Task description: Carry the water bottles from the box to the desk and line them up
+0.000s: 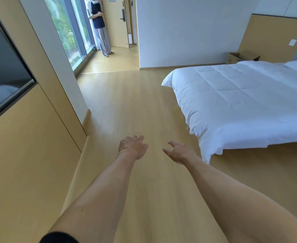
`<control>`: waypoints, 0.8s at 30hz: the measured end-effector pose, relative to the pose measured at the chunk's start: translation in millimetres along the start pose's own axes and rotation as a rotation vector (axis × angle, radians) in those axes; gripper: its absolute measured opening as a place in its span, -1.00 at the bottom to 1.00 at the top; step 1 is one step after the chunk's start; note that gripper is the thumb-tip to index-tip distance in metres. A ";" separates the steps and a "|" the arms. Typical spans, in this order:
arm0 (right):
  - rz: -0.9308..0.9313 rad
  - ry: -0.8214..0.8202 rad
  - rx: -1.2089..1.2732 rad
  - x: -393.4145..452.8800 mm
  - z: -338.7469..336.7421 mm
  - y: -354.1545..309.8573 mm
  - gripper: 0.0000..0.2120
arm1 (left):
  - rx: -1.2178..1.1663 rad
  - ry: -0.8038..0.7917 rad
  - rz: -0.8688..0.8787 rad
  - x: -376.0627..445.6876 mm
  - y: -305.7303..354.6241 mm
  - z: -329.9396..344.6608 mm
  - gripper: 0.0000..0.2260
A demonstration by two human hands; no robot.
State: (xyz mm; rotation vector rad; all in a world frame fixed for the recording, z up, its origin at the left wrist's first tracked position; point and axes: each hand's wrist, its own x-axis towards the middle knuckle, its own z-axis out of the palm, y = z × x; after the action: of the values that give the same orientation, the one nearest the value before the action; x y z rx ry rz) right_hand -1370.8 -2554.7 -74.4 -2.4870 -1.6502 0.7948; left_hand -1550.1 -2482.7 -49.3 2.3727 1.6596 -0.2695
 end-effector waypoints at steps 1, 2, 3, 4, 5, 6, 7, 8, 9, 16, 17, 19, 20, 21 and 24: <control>0.002 0.001 -0.002 13.8 -5.2 1.2 -0.40 | -0.002 -0.002 -0.003 15.9 2.2 -3.6 -0.53; 0.004 -0.001 -0.007 27.6 -10.1 2.1 -0.40 | 0.000 -0.001 0.000 31.5 4.5 -6.6 -0.53; 0.006 -0.005 -0.015 41.2 -15.0 2.9 -0.40 | 0.002 -0.001 0.005 47.2 6.8 -9.3 -0.53; 0.008 -0.009 -0.025 55.0 -19.6 3.5 -0.40 | 0.003 -0.003 0.012 63.6 8.9 -11.5 -0.53; 0.009 -0.010 -0.040 69.7 -24.2 4.1 -0.40 | 0.002 -0.006 0.020 81.0 10.6 -13.4 -0.53; 0.009 -0.007 -0.060 85.6 -28.8 4.2 -0.40 | 0.003 -0.010 0.029 99.6 12.1 -15.5 -0.53; 0.011 -0.002 -0.083 102.2 -34.1 4.1 -0.39 | 0.005 -0.015 0.037 119.2 13.4 -18.0 -0.53; 0.018 0.003 -0.106 119.8 -40.0 3.3 -0.39 | 0.001 -0.025 0.046 139.9 14.5 -20.6 -0.53; 0.026 0.008 -0.127 138.4 -46.3 1.8 -0.38 | -0.005 -0.034 0.056 161.0 15.1 -23.5 -0.53; 0.076 0.006 -0.226 287.2 -101.9 -30.1 -0.36 | -0.037 -0.059 0.121 324.2 4.7 -59.7 -0.50; 0.078 0.002 -0.237 307.7 -110.4 -36.5 -0.36 | -0.038 -0.069 0.130 345.9 1.6 -66.8 -0.49; 0.080 0.012 -0.237 347.4 -127.5 -48.7 -0.36 | -0.034 -0.079 0.145 387.8 -4.0 -81.5 -0.47; 0.081 0.016 -0.232 366.6 -135.4 -54.0 -0.35 | -0.031 -0.081 0.151 407.9 -6.0 -88.7 -0.46; 0.084 0.012 -0.226 384.1 -143.0 -58.2 -0.34 | -0.033 -0.087 0.159 427.3 -7.4 -95.6 -0.46; 0.096 0.006 -0.231 433.0 -163.3 -66.8 -0.32 | -0.033 -0.094 0.182 480.7 -7.5 -112.0 -0.45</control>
State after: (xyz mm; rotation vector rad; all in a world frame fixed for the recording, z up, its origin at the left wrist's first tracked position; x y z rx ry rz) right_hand -1226.4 -2110.1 -78.8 -2.7372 -1.7223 0.6373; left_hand -1391.6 -2016.1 -78.0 2.4264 1.3867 -0.3121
